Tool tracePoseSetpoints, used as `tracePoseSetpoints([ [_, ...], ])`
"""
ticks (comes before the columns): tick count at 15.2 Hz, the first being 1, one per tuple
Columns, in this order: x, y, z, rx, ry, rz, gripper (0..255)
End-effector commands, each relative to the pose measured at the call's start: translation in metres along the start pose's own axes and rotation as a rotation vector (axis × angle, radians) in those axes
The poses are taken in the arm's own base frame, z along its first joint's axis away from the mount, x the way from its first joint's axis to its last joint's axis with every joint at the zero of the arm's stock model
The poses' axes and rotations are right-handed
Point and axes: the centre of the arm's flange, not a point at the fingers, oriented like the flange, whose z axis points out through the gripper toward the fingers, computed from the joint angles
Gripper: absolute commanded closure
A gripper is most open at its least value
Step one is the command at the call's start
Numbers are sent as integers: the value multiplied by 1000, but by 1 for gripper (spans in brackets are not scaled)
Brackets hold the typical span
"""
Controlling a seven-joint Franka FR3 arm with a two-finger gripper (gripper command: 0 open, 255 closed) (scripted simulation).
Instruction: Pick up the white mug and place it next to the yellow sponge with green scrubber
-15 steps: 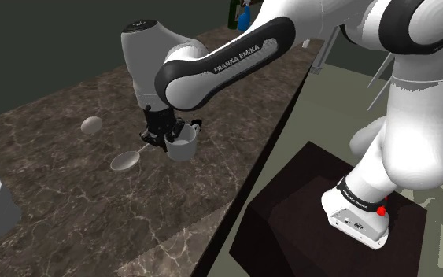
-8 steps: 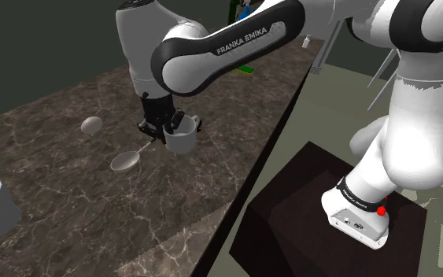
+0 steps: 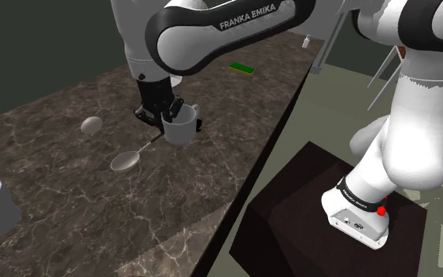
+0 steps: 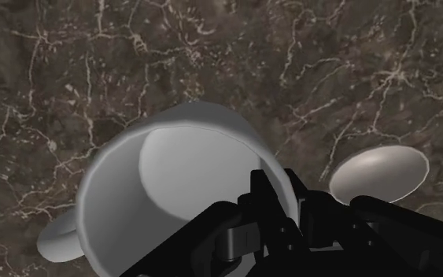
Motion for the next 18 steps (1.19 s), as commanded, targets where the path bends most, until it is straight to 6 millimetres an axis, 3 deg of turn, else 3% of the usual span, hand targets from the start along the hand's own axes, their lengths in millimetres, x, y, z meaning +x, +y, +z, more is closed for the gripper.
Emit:
tracePoseSetpoints([
  [1, -1, 0, -12, 0, 0, 0, 255],
  [11, -2, 3, -62, 0, 0, 0, 255],
  [18, 25, 91, -59, 0, 0, 0, 255],
])
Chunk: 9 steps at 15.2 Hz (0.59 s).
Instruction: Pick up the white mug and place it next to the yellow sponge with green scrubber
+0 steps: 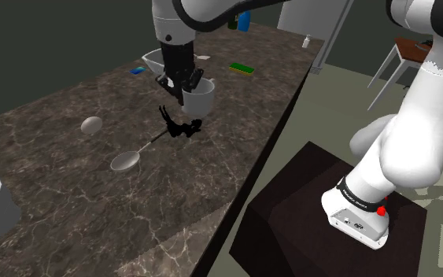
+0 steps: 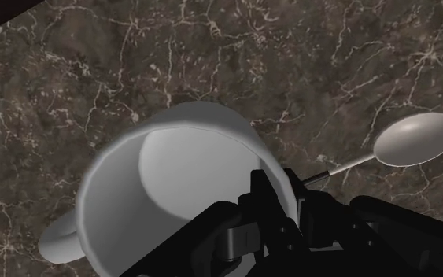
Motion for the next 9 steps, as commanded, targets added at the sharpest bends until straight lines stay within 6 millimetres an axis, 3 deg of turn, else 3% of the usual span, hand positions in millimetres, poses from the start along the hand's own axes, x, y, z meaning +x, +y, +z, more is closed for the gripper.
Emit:
tracePoseSetpoints([
  [1, 8, 25, -2, 0, 0, -1, 255],
  [9, 39, 126, 2, 0, 0, -1, 255],
])
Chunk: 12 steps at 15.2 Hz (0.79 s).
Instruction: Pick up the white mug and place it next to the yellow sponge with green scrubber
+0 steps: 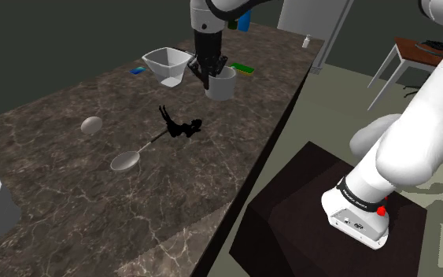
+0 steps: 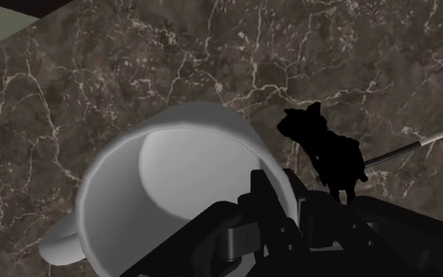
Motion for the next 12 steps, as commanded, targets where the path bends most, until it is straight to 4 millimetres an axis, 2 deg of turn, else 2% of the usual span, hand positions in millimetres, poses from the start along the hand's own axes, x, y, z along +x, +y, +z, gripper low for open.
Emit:
tracePoseSetpoints([
  [1, 7, 27, 2, 1, 1, -2, 255],
  [12, 49, 166, 7, 1, 1, -2, 255],
])
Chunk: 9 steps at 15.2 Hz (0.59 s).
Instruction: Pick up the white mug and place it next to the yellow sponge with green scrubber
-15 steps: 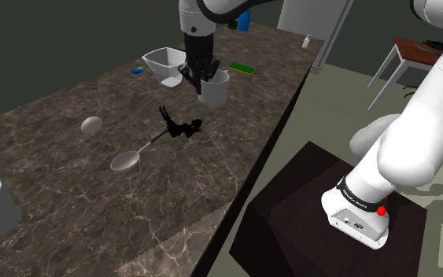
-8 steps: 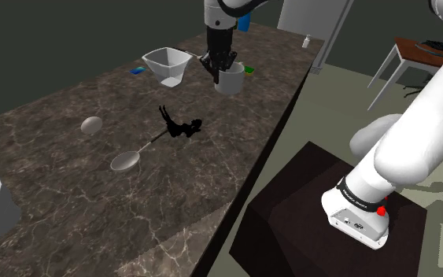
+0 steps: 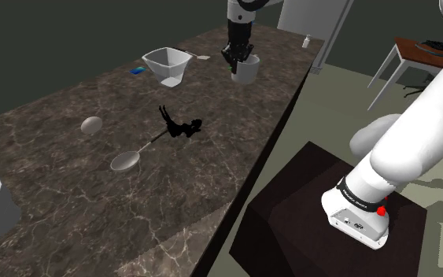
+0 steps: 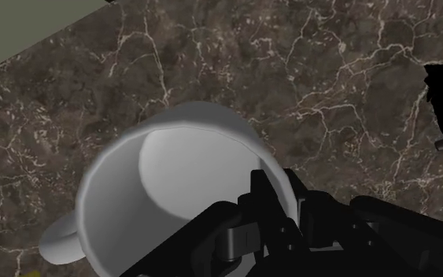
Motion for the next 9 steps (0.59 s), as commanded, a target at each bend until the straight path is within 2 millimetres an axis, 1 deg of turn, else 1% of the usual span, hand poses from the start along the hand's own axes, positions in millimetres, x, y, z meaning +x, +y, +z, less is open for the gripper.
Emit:
tracePoseSetpoints([
  [1, 7, 24, 2, 0, 0, -1, 255],
  [9, 38, 125, 6, 0, 0, -1, 255],
])
